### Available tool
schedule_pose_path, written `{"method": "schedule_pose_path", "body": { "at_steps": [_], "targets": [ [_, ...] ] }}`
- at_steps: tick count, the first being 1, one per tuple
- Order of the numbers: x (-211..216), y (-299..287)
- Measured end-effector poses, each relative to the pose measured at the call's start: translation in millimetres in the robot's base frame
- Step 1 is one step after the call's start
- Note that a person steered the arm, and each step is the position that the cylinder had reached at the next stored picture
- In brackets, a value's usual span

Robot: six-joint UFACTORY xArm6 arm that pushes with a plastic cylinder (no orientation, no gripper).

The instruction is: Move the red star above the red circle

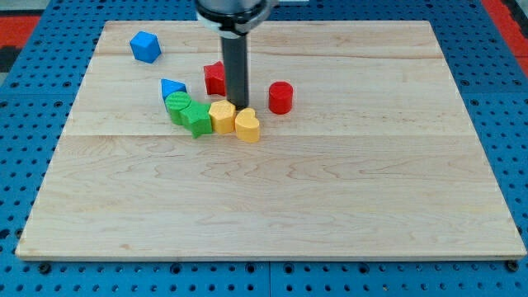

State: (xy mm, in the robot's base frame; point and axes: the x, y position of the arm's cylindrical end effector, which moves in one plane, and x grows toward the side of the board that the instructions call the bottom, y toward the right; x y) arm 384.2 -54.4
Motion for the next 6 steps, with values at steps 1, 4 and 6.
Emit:
{"method": "schedule_pose_path", "body": {
  "at_steps": [1, 4, 6],
  "targets": [
    [-12.6, -24.0],
    [-77.8, -75.5],
    [-103.5, -81.7]
  ]
}}
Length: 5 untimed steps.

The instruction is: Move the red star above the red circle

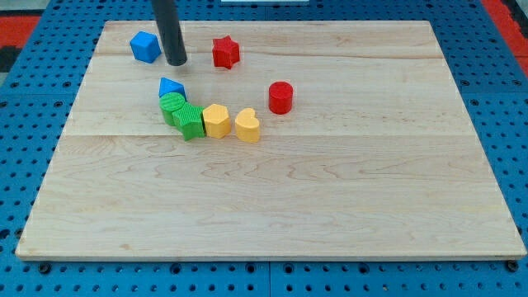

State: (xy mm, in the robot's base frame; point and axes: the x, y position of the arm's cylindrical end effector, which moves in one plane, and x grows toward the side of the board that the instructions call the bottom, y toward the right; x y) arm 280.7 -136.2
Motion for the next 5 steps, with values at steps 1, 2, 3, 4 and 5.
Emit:
{"method": "schedule_pose_path", "body": {
  "at_steps": [1, 2, 3, 4, 5],
  "targets": [
    [-10.3, 27.5],
    [6.6, 80.3],
    [35.5, 79.4],
    [-0.4, 91.9],
    [-18.2, 79.1]
  ]
}}
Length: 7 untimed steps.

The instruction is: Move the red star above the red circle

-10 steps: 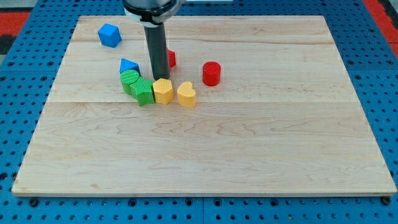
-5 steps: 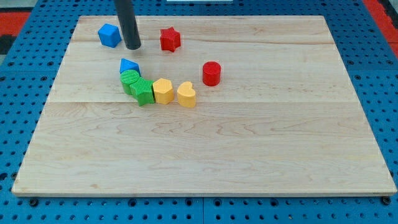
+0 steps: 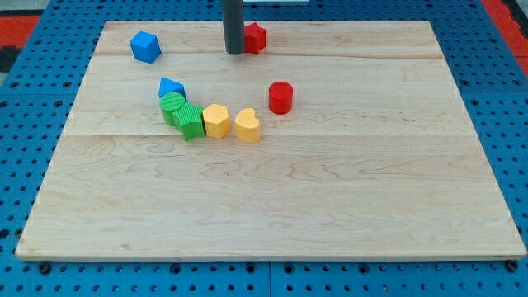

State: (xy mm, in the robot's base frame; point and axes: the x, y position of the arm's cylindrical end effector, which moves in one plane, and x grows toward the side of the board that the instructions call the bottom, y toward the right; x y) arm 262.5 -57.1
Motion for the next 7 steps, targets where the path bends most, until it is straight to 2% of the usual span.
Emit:
{"method": "schedule_pose_path", "body": {
  "at_steps": [1, 2, 3, 4, 5, 6, 7],
  "targets": [
    [-20.6, -40.3],
    [-49.4, 6.9],
    [-18.5, 42.7],
    [-20.3, -9.7],
    [25.8, -4.7],
    [46.9, 24.7],
    [26.1, 56.7]
  ]
}}
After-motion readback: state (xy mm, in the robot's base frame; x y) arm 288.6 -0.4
